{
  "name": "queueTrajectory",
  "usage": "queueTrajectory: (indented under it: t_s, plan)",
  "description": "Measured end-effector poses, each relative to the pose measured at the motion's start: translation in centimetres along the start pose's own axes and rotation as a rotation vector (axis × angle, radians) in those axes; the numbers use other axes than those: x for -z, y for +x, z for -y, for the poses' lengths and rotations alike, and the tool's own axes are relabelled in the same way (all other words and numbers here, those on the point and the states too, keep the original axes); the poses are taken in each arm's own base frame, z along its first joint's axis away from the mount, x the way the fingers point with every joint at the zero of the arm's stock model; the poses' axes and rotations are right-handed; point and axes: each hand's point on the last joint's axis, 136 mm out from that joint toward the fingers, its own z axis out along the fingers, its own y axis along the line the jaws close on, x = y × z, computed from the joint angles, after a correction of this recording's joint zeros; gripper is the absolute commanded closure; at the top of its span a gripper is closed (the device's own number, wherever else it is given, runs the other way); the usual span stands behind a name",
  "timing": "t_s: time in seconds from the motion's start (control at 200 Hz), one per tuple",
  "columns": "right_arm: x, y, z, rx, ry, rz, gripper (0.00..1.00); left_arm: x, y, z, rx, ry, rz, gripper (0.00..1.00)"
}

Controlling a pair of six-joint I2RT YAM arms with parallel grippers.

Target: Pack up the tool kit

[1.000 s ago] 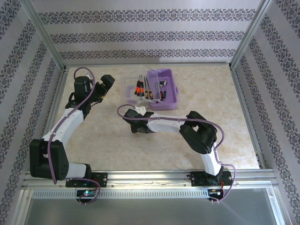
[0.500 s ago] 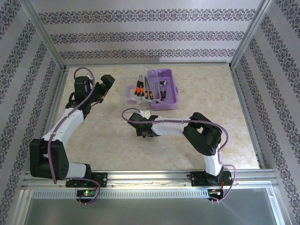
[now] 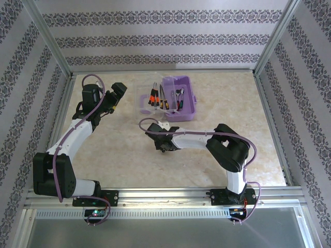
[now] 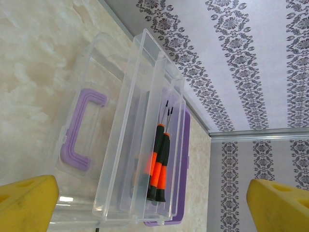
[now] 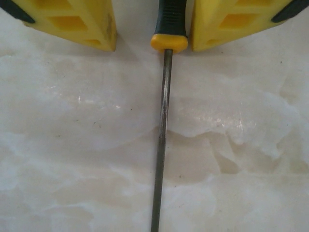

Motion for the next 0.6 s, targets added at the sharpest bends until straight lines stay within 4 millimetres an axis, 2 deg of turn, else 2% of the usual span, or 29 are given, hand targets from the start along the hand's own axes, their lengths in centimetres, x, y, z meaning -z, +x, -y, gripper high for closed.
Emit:
queueTrajectory:
  t_s: [0.055,0.275,0.6]
  plan:
    - [-0.1,-0.1,0.1,0.001,-0.002,-0.003,0.67,0.0,0.0,0.0,0.0,0.001,-0.002,0.0]
    - [-0.1,-0.2,0.1,0.001,-0.006,-0.003,0.79,0.0,0.2,0.1,0.001,0.005,-0.009,0.0]
    - [0.6,0.8,0.7,0.03,-0.044,0.002,0.81,-0.1,0.2,0.0,0.001,0.004,-0.009,0.0]
